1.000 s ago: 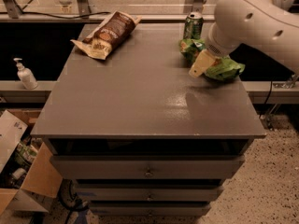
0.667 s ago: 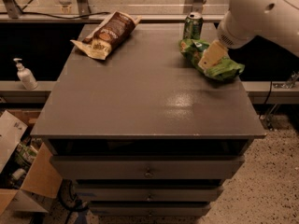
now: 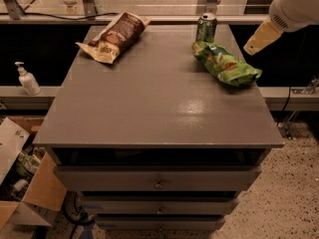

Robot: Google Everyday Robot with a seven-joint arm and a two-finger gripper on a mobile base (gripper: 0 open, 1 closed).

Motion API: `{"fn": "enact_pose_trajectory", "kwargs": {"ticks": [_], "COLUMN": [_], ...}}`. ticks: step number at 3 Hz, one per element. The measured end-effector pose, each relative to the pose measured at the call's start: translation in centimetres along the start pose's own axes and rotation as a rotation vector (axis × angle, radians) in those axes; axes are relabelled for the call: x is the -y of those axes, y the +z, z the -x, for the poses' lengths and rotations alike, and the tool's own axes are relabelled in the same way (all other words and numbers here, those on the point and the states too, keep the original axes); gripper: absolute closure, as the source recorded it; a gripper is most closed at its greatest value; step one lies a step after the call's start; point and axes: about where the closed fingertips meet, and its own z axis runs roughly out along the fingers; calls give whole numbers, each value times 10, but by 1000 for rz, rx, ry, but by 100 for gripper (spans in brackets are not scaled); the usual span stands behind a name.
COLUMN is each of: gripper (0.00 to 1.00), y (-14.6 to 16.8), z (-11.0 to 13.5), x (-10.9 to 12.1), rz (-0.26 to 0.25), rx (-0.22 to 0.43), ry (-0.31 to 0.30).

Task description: Move green rice chip bag near green can

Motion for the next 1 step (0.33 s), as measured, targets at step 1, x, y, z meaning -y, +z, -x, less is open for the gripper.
{"fn": "enact_pose_trajectory", "kwargs": {"ticks": [1], "gripper": [0], "y": [0], "z": [0], "x": [0], "rz": [0], "rx": [0], "ry": [0]}}
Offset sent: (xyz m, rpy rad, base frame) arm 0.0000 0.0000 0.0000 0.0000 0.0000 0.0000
